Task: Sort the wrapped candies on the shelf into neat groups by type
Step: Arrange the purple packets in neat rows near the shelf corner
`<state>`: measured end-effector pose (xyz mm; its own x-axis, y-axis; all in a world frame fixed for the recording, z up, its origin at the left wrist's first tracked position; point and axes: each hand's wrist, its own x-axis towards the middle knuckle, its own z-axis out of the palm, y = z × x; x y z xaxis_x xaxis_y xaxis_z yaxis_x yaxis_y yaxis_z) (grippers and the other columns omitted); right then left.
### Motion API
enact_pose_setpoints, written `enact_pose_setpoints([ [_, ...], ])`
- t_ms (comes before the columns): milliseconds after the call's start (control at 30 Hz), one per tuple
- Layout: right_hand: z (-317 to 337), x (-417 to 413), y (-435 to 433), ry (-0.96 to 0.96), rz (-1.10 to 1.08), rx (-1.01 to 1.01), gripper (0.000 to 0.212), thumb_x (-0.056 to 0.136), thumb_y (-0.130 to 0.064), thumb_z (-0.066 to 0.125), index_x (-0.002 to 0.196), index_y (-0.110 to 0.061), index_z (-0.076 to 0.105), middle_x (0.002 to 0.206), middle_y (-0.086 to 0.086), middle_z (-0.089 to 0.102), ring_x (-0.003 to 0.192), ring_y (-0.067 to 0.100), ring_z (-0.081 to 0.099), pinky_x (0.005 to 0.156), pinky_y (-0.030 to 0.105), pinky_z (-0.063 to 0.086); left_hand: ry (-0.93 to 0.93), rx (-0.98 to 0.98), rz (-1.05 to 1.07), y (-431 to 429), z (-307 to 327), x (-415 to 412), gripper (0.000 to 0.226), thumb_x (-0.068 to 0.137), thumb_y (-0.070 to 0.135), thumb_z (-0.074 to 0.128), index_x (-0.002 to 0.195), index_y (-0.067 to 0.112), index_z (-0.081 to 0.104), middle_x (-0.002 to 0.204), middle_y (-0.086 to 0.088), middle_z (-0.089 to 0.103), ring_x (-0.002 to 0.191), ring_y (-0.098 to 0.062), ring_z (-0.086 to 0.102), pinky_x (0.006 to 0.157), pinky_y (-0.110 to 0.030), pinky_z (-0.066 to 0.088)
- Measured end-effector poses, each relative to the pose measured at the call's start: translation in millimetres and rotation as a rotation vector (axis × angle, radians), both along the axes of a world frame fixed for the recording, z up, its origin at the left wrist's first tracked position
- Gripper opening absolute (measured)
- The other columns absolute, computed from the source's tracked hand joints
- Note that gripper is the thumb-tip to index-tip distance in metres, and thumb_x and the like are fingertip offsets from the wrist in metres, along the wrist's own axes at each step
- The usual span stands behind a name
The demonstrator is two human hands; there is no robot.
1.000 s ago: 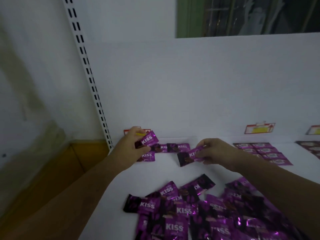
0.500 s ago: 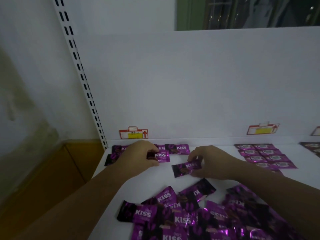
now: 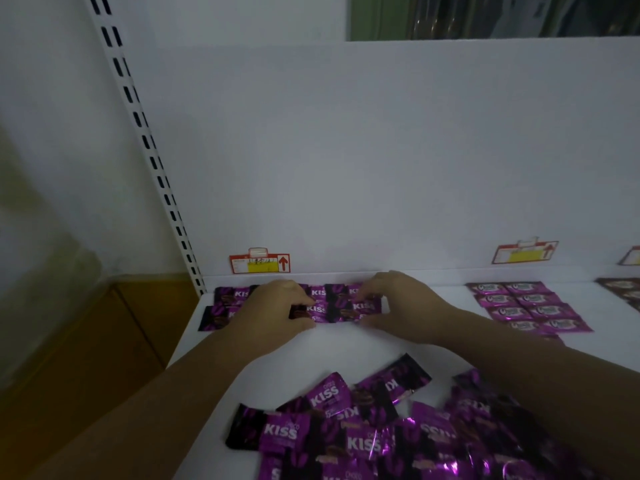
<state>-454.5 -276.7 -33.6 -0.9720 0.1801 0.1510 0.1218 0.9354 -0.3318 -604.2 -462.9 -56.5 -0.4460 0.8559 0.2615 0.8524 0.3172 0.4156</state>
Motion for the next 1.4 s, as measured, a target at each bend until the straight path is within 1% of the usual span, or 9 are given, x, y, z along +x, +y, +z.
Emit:
enact_pose_setpoints([
  [267,-6,-8,0,-0.002,0.024,0.077,0.028,0.080,-0.039,0.068,0.103,-0.023,0.064,0.112,-0.001,0.059,0.105,0.015,0.050,0.087,0.021,0.035,0.013,0.037,0.014,1,-1,1,0.032,0.085,0.027,0.065,0.115,0.016,0.065,0.113,0.001,0.063,0.100,-0.005,0.052,0.089,-0.011,0.033],
  [400,-5,-7,0,-0.019,0.031,0.065,0.028,0.080,-0.037,0.068,0.104,-0.023,0.065,0.114,-0.001,0.059,0.107,0.016,0.050,0.090,0.025,0.038,0.013,0.044,0.010,2,-1,2,0.029,0.084,0.024,0.067,0.112,0.015,0.067,0.109,0.000,0.064,0.098,-0.008,0.055,0.090,-0.016,0.039],
  [533,-4,-6,0,-0.038,0.030,0.064,0.029,0.080,-0.036,0.069,0.106,-0.024,0.064,0.115,-0.001,0.058,0.108,0.016,0.050,0.092,0.027,0.040,0.014,0.023,0.012,1,0,2,0.030,0.085,0.025,0.066,0.114,0.017,0.066,0.111,0.002,0.063,0.098,-0.007,0.053,0.090,-0.016,0.038],
  [767,-5,-4,0,-0.027,0.017,0.067,0.027,0.080,-0.036,0.068,0.104,-0.025,0.064,0.111,0.000,0.058,0.105,0.016,0.051,0.085,0.022,0.036,0.013,0.002,0.023,-1,2,4,0.030,0.086,0.026,0.064,0.115,0.018,0.065,0.112,0.004,0.063,0.097,-0.004,0.053,0.088,-0.015,0.037],
  [1033,0,8,1,-0.002,-0.003,0.019,0.027,0.083,-0.036,0.065,0.107,-0.023,0.063,0.117,-0.001,0.056,0.109,0.016,0.050,0.095,0.029,0.039,0.041,0.055,0.013,-3,15,12,0.027,0.085,0.025,0.065,0.111,0.017,0.067,0.108,0.004,0.062,0.098,-0.006,0.050,0.091,-0.022,0.039],
  [1133,7,29,11,-0.012,-0.052,0.034,0.026,0.086,-0.036,0.062,0.110,-0.025,0.062,0.119,-0.003,0.056,0.110,0.014,0.049,0.096,0.029,0.039,-0.007,0.063,-0.037,3,24,25,0.023,0.085,0.023,0.065,0.107,0.019,0.068,0.101,0.009,0.060,0.095,-0.006,0.052,0.090,-0.025,0.043],
  [1267,18,67,30,-0.081,-0.157,0.063,0.024,0.087,-0.036,0.060,0.108,-0.026,0.063,0.114,-0.005,0.058,0.104,0.011,0.052,0.092,0.029,0.042,-0.112,0.029,-0.179,20,34,52,0.019,0.084,0.024,0.065,0.103,0.025,0.069,0.094,0.017,0.061,0.086,0.005,0.056,0.079,-0.012,0.044],
  [1300,21,79,34,-0.086,-0.183,0.063,0.023,0.087,-0.036,0.060,0.107,-0.026,0.064,0.112,-0.006,0.060,0.100,0.008,0.053,0.091,0.027,0.042,-0.133,0.015,-0.215,26,36,60,0.018,0.085,0.025,0.065,0.102,0.026,0.069,0.092,0.019,0.061,0.086,0.007,0.056,0.078,-0.010,0.044],
  [1400,27,113,43,-0.098,-0.272,0.069,0.020,0.088,-0.034,0.060,0.105,-0.026,0.065,0.105,-0.011,0.062,0.083,-0.006,0.049,0.076,0.010,0.037,-0.143,-0.048,-0.314,45,41,80,0.020,0.085,0.023,0.063,0.103,0.030,0.068,0.094,0.021,0.060,0.089,0.008,0.056,0.081,-0.010,0.044],
])
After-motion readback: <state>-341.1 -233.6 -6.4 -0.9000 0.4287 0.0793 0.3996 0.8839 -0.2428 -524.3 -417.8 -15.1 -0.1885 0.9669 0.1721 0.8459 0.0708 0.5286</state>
